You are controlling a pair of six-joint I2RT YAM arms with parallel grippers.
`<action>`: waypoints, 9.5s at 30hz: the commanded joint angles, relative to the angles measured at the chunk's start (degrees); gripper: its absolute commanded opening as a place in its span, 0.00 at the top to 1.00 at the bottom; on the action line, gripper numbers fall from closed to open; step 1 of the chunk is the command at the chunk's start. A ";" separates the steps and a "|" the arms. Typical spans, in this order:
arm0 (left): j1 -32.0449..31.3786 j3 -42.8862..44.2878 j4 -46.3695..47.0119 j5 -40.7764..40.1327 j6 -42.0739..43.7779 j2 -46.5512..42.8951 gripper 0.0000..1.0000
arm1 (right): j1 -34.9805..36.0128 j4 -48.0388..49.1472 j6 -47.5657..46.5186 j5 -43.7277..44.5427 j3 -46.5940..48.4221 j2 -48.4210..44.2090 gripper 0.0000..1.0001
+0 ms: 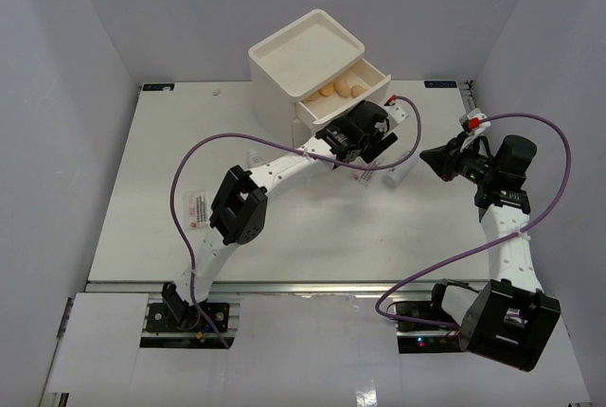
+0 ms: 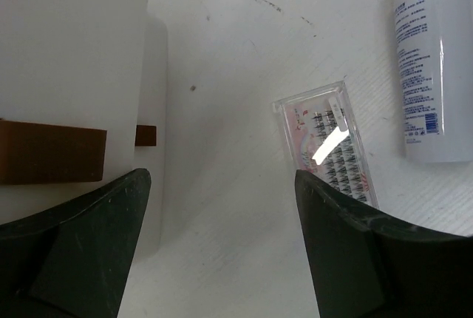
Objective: Organize the makeup
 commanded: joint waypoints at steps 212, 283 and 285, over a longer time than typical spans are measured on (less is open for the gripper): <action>28.84 -70.36 20.49 40.09 -29.81 -64.25 0.02 | 22.01 -7.58 4.23 32.82 12.70 19.54 0.31; 28.84 -71.16 20.15 35.36 -28.41 -65.43 0.02 | 45.41 -3.16 -77.79 59.67 40.88 39.00 0.92; 28.84 -71.14 20.07 35.34 -28.33 -65.43 0.02 | 45.38 -2.99 -77.99 60.16 41.34 39.84 0.89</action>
